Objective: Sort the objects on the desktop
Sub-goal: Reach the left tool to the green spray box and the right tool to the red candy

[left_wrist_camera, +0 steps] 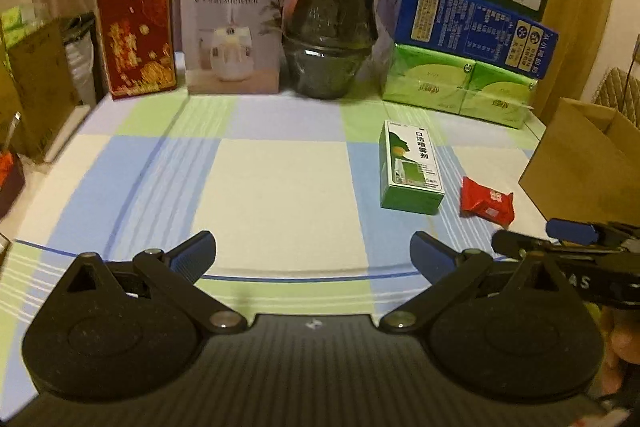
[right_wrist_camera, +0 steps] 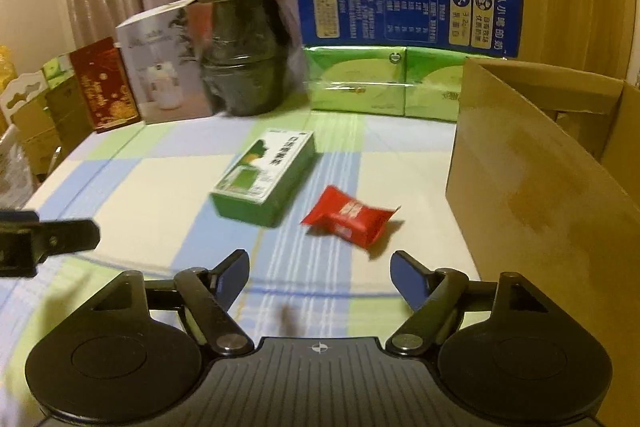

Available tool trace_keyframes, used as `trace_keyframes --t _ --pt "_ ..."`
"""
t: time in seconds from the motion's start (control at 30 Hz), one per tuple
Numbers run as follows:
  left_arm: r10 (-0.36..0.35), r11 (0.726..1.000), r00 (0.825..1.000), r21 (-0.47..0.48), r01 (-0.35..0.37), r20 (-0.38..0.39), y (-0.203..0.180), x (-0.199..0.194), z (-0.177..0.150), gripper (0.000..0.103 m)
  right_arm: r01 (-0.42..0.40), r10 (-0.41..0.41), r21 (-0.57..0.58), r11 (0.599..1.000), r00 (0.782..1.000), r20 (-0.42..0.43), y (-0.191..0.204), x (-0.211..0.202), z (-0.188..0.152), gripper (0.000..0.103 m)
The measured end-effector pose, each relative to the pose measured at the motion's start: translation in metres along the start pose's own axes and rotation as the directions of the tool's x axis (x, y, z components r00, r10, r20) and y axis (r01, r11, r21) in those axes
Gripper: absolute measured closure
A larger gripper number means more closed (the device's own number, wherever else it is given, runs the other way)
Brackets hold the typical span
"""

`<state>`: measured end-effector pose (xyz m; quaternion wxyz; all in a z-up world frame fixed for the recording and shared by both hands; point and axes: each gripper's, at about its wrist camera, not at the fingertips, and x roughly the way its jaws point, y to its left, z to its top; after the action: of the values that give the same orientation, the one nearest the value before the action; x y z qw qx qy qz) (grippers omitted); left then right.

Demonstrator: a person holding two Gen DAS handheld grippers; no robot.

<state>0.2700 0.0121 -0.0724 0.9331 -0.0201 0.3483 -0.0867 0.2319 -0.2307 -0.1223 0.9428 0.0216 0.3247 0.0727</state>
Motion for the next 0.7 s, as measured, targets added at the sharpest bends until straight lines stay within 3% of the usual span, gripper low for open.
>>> trace_keyframes --t 0.4,0.7 --pt "-0.021 0.999 1.0 0.029 0.02 0.003 -0.008 0.043 0.008 0.002 0.027 -0.027 0.031 0.999 0.999 0.019 -0.011 0.043 0.015 0.031" --pt "-0.019 0.999 1.0 0.037 0.019 -0.003 -0.009 0.057 0.009 0.002 0.058 -0.057 0.041 0.997 0.998 -0.017 -0.015 0.063 0.016 0.035"
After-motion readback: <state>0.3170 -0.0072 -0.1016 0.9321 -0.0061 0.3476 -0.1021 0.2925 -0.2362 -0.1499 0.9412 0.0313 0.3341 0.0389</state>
